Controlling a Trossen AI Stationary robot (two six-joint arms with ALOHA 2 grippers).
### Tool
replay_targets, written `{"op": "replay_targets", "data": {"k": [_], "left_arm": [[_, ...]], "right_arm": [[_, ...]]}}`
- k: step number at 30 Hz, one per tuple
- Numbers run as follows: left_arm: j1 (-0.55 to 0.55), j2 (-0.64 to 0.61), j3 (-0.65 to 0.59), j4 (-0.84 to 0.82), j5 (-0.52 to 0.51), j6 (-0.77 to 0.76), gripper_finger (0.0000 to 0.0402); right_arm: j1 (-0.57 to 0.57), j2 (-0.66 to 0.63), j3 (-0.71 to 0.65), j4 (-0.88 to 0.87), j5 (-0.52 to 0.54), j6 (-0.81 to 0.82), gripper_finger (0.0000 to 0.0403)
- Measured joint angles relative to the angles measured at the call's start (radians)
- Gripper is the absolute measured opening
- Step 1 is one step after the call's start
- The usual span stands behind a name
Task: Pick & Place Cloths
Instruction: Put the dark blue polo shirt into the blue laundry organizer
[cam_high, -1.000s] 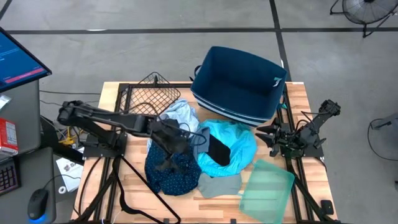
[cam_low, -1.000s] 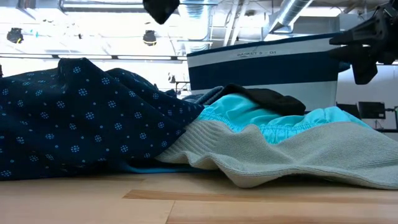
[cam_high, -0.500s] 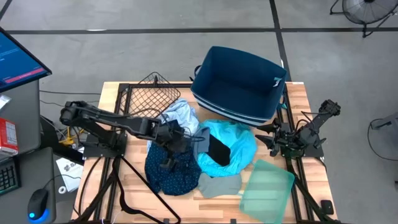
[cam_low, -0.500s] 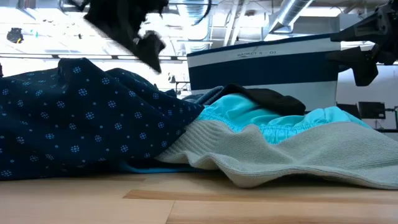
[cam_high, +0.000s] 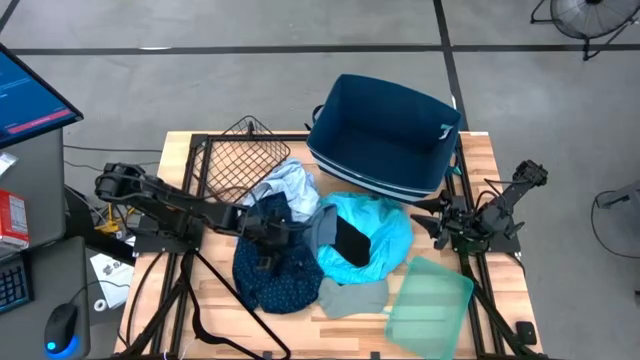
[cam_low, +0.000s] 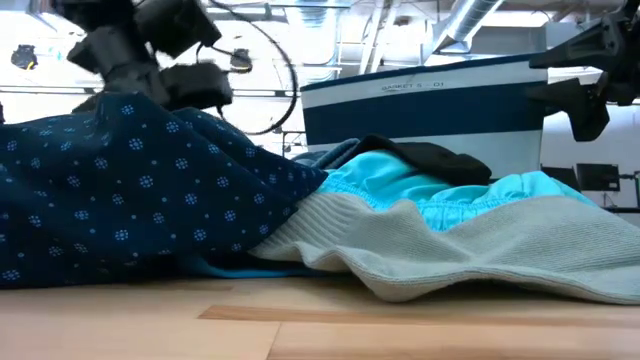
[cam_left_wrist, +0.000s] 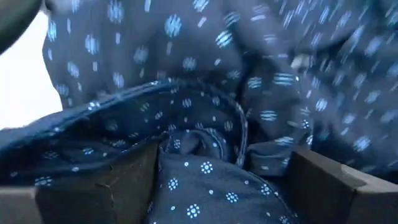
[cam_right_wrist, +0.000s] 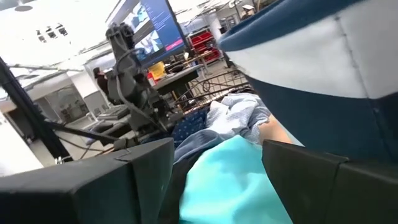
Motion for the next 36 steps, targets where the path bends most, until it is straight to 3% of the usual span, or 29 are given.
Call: {"op": "replay_targets", "data": {"k": [4, 7, 10, 15, 17, 23, 29, 36], "left_arm": [[0.000, 0.000, -0.038, 0.004, -0.020, -0.001, 0.0298], [0.000, 0.000, -0.042, 0.001, -0.022, -0.020, 0.0263], [0.000, 0.000, -0.042, 0.006, -0.022, -0.059, 0.0198], [0.000, 0.000, -0.043, 0.009, 0.009, -0.130, 0.0050], [0.001, 0.000, -0.043, 0.015, 0.018, -0.166, 0.0020], [0.001, -0.022, -0.013, 0.027, 0.059, -0.316, 0.0014], [-0.001, -0.154, 0.043, 0.039, 0.080, -0.477, 0.0012], [-0.001, -0.355, 0.073, 0.098, -0.026, -0.573, 0.0012]], "right_arm": [[0.000, 0.000, 0.000, 0.000, 0.002, 0.007, 0.0240], [0.000, 0.000, 0.000, 0.000, 0.002, 0.007, 0.0240], [0.000, 0.000, 0.000, 0.000, 0.002, 0.007, 0.0240], [0.000, 0.000, 0.000, -0.016, 0.013, 0.007, 0.0240], [0.000, 0.000, 0.000, -0.022, 0.016, 0.018, 0.0240], [0.000, 0.000, 0.000, -0.022, 0.016, 0.019, 0.0240], [0.000, 0.000, 0.006, -0.019, 0.014, 0.020, 0.0240], [0.001, 0.001, 0.068, -0.014, -0.028, -0.012, 0.0240]]}}
